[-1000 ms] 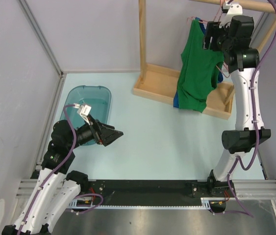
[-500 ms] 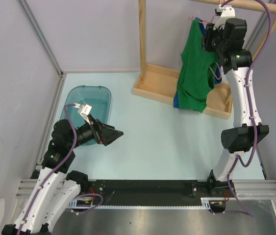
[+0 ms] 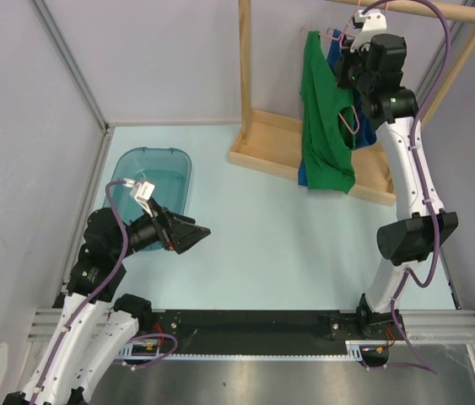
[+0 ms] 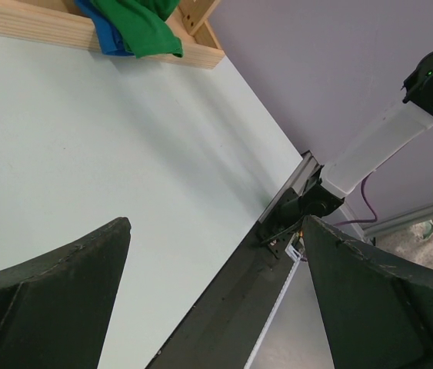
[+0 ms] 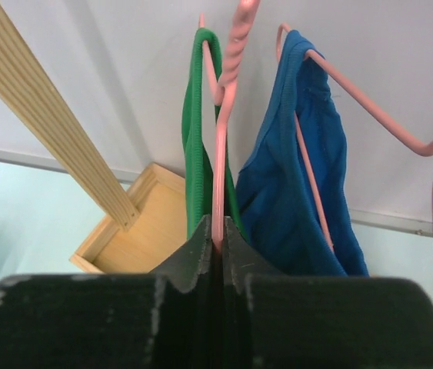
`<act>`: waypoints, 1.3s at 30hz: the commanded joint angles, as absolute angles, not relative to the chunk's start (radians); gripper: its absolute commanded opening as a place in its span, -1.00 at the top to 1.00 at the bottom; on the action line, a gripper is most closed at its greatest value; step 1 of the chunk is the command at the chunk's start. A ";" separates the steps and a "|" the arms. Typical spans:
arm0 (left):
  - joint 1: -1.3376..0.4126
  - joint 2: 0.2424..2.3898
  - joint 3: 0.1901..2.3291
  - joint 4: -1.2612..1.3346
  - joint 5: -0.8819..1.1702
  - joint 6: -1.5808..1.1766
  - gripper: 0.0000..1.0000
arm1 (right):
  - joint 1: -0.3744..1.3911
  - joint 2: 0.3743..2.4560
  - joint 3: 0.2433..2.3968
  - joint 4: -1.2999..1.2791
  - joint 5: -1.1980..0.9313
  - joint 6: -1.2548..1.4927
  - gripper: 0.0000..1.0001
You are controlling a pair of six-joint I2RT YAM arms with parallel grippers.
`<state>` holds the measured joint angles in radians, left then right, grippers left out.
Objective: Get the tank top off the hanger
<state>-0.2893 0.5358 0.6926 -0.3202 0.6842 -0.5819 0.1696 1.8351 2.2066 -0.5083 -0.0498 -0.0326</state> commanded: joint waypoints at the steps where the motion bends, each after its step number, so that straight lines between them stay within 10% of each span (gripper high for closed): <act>1: -0.282 0.528 0.744 -0.330 0.681 -0.560 -0.97 | 0.184 1.755 2.226 -0.390 -0.058 -0.014 1.00; 17: -0.282 0.512 0.801 -0.353 0.729 -0.604 -0.97 | 0.311 1.545 2.163 -0.465 -0.002 0.066 1.00; 27: -0.369 0.560 0.821 -0.232 0.766 -0.684 -0.90 | 0.492 1.128 1.628 -0.486 -0.009 0.199 1.00; 39: -0.845 0.736 1.107 -0.317 0.122 -0.710 -0.65 | 0.888 0.851 1.318 -0.594 0.055 0.337 1.00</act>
